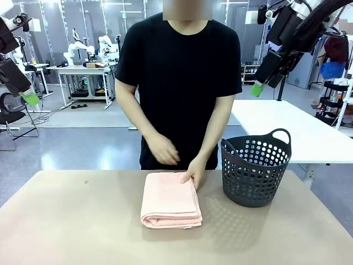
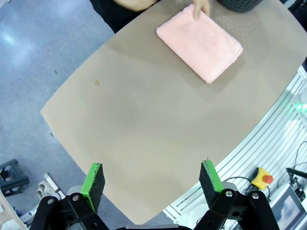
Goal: Fold the towel.
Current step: Pick up the 100 cm Hotel Towel and place it on the left side of the table.
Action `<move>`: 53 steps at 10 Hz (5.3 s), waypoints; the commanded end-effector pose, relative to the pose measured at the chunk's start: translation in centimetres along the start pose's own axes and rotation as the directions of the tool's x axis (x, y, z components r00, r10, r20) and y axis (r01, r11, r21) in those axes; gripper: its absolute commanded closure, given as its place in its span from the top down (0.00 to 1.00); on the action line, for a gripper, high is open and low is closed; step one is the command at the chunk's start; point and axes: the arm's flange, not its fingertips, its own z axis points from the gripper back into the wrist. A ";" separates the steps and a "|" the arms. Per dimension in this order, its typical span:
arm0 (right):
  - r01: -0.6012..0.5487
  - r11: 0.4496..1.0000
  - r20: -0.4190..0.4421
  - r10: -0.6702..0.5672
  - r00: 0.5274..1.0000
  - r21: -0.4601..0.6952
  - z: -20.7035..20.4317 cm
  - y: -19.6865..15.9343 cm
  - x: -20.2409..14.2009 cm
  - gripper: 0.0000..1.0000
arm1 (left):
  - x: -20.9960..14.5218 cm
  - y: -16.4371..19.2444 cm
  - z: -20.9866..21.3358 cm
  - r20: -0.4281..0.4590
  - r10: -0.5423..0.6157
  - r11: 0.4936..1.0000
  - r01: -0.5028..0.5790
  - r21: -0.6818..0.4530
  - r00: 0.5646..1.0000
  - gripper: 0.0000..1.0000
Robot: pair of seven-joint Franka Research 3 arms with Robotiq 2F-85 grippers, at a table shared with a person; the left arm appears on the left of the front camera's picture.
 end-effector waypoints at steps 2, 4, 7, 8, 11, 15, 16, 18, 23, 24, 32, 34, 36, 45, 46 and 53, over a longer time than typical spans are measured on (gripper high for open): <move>0.002 1.000 -0.002 -0.002 1.000 0.000 0.2 0.0 -0.1 1.00 | -0.2 0.1 0.2 -0.015 -0.001 1.000 0.001 0.008 1.000 1.00; 0.002 1.000 -0.002 -0.002 1.000 0.000 0.2 0.0 -0.1 1.00 | -0.2 0.1 0.2 -0.015 -0.001 1.000 0.001 0.008 1.000 1.00; 0.002 1.000 -0.002 -0.002 1.000 0.000 0.2 0.0 -0.1 1.00 | -0.2 0.1 0.2 -0.015 -0.001 1.000 0.001 0.008 1.000 1.00; 0.002 1.000 -0.002 -0.002 1.000 0.000 0.2 0.0 -0.1 1.00 | -0.2 0.1 0.2 -0.015 -0.001 1.000 0.001 0.008 1.000 1.00; 0.002 1.000 -0.002 -0.002 1.000 0.000 0.2 0.0 -0.1 1.00 | -0.2 0.1 0.2 -0.015 -0.001 1.000 0.001 0.008 1.000 1.00; 0.002 1.000 -0.002 -0.002 1.000 0.000 0.2 0.0 -0.1 1.00 | -0.2 0.1 0.2 -0.015 -0.001 1.000 0.001 0.008 1.000 1.00; 0.002 1.000 -0.002 -0.002 1.000 0.000 0.2 0.0 -0.1 1.00 | -0.2 0.1 0.2 -0.015 -0.001 1.000 0.001 0.008 1.000 1.00; 0.002 1.000 -0.002 -0.002 1.000 0.000 0.2 0.0 -0.1 1.00 | -0.2 0.1 0.2 -0.015 -0.001 1.000 0.001 0.008 1.000 1.00; 0.002 1.000 -0.002 -0.002 1.000 0.000 0.2 0.0 -0.1 1.00 | -0.2 0.1 0.2 -0.015 -0.001 1.000 0.001 0.008 1.000 1.00; 0.002 1.000 -0.002 -0.002 1.000 0.000 0.2 0.0 -0.1 1.00 | -0.2 0.1 0.2 -0.015 -0.001 1.000 0.001 0.008 1.000 1.00; 0.002 1.000 -0.002 -0.002 1.000 0.000 0.2 0.0 -0.1 1.00 | -0.5 -4.1 -11.1 0.093 0.240 0.935 -0.204 -0.291 0.966 1.00; 0.002 1.000 -0.002 -0.002 1.000 0.000 0.2 0.0 -0.1 1.00 | -0.6 -5.8 -17.5 0.089 0.318 0.890 -0.264 -0.372 0.944 1.00; 0.002 1.000 -0.002 -0.002 1.000 0.000 0.2 0.0 -0.1 1.00 | -0.6 -7.3 -24.9 0.058 0.400 0.821 -0.330 -0.466 0.915 1.00; 0.002 1.000 -0.002 -0.002 1.000 0.000 0.2 0.0 -0.1 1.00 | -3.0 -12.0 -41.3 -0.037 0.641 0.629 -0.552 -0.547 0.767 1.00; 0.002 1.000 -0.002 -0.002 1.000 0.000 0.2 0.0 -0.1 1.00 | -3.5 -11.9 -40.8 -0.056 0.642 0.631 -0.569 -0.528 0.764 1.00; 0.002 1.000 -0.002 -0.002 1.000 0.000 0.2 0.0 -0.1 1.00 | -2.7 -12.3 -43.3 -0.135 0.625 0.634 -0.600 -0.488 0.769 1.00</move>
